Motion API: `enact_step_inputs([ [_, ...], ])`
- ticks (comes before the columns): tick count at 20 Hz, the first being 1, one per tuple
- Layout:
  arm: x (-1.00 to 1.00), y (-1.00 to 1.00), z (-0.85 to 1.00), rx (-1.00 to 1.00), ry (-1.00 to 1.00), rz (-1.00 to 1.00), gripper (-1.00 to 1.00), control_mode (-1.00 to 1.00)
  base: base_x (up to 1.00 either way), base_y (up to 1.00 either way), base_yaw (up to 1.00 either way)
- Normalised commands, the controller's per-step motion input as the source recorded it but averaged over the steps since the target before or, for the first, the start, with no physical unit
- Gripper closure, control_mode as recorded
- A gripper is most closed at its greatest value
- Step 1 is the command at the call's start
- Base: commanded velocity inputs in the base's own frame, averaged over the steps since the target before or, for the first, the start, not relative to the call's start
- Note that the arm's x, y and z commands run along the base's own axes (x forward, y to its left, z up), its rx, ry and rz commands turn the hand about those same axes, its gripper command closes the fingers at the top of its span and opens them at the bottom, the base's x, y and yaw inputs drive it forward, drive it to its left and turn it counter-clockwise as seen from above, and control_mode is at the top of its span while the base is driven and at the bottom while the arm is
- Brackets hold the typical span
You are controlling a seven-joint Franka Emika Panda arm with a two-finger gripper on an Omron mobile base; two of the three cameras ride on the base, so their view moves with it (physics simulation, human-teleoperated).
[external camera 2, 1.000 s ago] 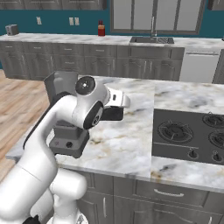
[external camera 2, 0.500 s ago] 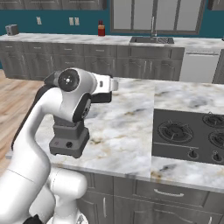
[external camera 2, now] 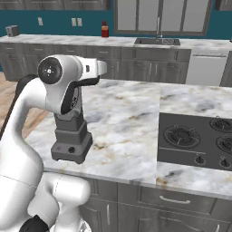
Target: Close the lid blender by securely placing the lid on top.
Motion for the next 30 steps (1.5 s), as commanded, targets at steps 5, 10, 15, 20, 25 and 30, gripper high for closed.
enact_step_inputs([
  [5,-0.51,0.35,0.57,0.0,-0.03,0.02,1.0,-1.0,0.0,0.0,0.0],
  [10,-0.61,0.59,0.09,0.0,0.0,0.04,1.0,-1.0,0.0,0.0,0.0],
  [15,-0.37,0.7,0.0,0.0,0.0,0.01,1.0,-1.0,0.0,0.0,0.0],
  [20,0.1,0.27,0.19,0.0,0.04,0.0,1.0,-1.0,0.0,0.0,0.0],
  [25,0.21,0.18,-0.08,0.0,0.13,0.0,1.0,-1.0,0.0,0.0,0.0],
  [30,0.35,0.15,-0.13,0.0,0.15,0.0,1.0,-1.0,0.0,0.0,0.0],
])
